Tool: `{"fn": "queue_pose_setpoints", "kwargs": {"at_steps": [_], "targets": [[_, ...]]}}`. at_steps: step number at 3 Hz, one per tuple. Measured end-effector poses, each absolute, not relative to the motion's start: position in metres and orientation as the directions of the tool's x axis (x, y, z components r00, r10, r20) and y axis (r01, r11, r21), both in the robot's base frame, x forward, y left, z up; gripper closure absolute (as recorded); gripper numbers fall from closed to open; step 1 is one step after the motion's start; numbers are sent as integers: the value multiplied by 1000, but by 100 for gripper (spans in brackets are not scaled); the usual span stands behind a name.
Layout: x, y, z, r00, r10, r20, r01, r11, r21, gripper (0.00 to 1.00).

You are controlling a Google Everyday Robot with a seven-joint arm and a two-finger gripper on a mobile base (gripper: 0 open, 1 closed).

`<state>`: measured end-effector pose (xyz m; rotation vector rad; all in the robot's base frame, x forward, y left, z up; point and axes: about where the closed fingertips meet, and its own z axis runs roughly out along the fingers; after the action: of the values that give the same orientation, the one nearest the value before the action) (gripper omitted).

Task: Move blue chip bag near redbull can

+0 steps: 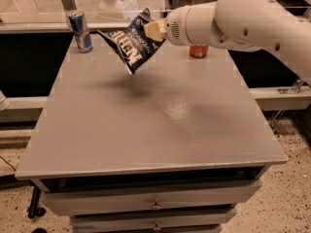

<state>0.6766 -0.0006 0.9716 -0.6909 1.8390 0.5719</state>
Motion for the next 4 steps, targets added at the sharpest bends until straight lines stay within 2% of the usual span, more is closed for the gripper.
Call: {"fn": "queue_pose_setpoints", "kwargs": {"at_steps": [2,4], "targets": [[740,54,968,-271,-124,-954,-704,701,109,100],[776,111,950,-258,-112,-960,-751,649,126,100]]}}
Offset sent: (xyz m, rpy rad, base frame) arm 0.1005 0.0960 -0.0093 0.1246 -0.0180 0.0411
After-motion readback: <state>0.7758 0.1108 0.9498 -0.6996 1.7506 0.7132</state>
